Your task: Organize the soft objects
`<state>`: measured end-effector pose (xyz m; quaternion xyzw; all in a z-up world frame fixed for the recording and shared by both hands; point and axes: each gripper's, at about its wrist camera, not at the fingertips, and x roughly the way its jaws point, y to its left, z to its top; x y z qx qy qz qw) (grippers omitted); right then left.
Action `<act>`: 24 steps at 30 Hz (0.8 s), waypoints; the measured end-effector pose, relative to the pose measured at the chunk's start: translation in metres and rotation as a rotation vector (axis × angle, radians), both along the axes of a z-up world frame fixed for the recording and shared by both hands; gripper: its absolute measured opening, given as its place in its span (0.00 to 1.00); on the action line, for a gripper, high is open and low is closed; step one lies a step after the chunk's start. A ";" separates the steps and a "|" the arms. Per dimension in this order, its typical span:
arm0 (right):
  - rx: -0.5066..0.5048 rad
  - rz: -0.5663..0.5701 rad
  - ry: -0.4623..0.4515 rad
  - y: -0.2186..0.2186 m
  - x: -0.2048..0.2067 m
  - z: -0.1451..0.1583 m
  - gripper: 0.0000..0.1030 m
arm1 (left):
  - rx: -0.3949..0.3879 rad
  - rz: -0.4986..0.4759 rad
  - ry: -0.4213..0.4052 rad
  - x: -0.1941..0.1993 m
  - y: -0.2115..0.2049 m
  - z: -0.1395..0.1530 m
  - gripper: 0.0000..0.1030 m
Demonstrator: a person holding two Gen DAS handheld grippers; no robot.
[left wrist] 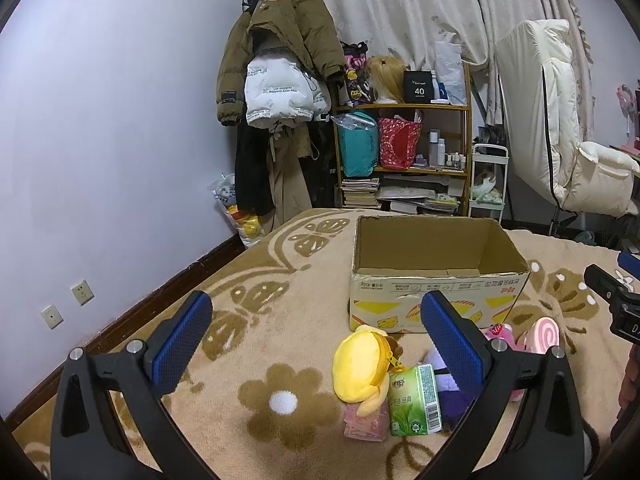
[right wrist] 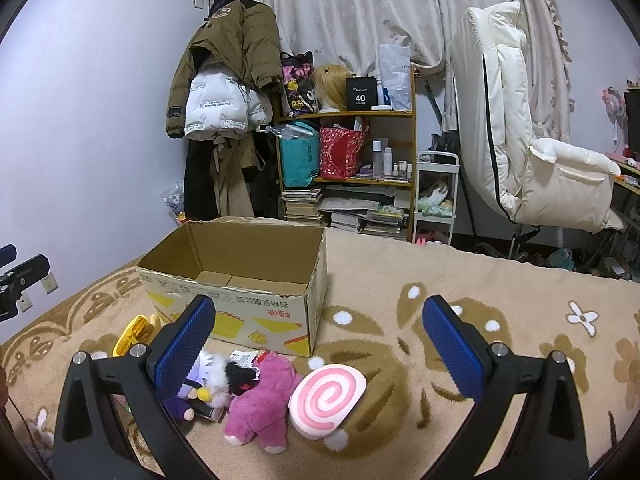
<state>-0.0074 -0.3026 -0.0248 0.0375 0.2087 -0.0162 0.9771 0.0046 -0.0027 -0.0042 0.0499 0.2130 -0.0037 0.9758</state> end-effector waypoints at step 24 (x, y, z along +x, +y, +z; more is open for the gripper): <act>-0.003 0.004 0.003 0.000 0.001 -0.001 1.00 | 0.016 -0.013 -0.016 -0.002 -0.003 -0.002 1.00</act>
